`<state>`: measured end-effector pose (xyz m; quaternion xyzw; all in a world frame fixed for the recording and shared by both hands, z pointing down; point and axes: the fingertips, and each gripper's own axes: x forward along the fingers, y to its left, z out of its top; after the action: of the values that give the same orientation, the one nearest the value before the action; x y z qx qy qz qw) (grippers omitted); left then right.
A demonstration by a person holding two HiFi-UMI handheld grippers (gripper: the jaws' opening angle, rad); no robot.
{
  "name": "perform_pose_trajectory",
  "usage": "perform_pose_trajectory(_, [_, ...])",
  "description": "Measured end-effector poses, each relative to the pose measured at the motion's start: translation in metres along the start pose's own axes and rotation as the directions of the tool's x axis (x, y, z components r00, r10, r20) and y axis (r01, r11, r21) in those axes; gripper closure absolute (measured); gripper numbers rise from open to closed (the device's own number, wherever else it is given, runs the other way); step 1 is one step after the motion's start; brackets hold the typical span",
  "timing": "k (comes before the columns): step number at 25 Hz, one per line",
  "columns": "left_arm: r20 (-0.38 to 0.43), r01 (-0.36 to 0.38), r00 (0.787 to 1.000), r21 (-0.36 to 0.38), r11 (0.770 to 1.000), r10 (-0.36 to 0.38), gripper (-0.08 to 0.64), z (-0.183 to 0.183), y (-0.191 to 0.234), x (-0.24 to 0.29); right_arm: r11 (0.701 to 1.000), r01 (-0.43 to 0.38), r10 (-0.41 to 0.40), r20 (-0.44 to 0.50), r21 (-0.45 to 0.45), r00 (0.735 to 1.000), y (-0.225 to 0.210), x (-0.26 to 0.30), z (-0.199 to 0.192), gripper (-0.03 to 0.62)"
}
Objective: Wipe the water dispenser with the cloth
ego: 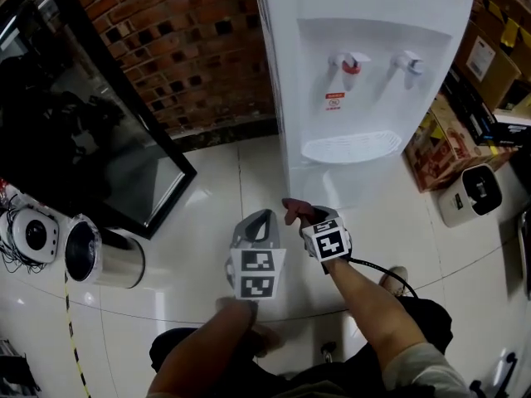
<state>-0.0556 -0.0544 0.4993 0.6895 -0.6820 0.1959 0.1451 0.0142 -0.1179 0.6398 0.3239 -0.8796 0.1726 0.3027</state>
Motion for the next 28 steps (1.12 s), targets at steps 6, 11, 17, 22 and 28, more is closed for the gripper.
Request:
perform_pose_trajectory(6, [-0.022,0.022,1.000,0.008,1.000,-0.022,0.560,-0.014,0.001,0.002,0.995,-0.013,0.013,-0.003,0.104,1.000,0.015,0.039,-0.017,0.491])
perform_pose_trajectory(11, [-0.014,0.033,0.999,-0.015,0.999,-0.034,0.560,-0.010,-0.002,0.007,0.985,-0.015,0.012,0.017,0.170,1.000,0.013,0.062,-0.021,0.491])
perform_pose_trajectory(17, [-0.014,0.031,0.999,0.003,1.000,-0.031,0.560,-0.005,-0.011,0.022,0.981,0.019,-0.029,0.051,0.193,0.998,-0.007,0.060,-0.011,0.492])
perform_pose_trajectory(22, [-0.017,0.044,0.999,0.026,0.999,-0.044,0.560,-0.001,-0.034,0.035,0.975,0.045,-0.058,0.054,0.219,0.997,-0.037,0.044,-0.022,0.493])
perform_pose_trajectory(28, [-0.006,0.072,0.997,0.045,0.996,-0.072,0.560,0.010,-0.073,0.054,0.957,0.110,-0.134,0.072,0.270,0.988,-0.099,0.020,-0.030,0.494])
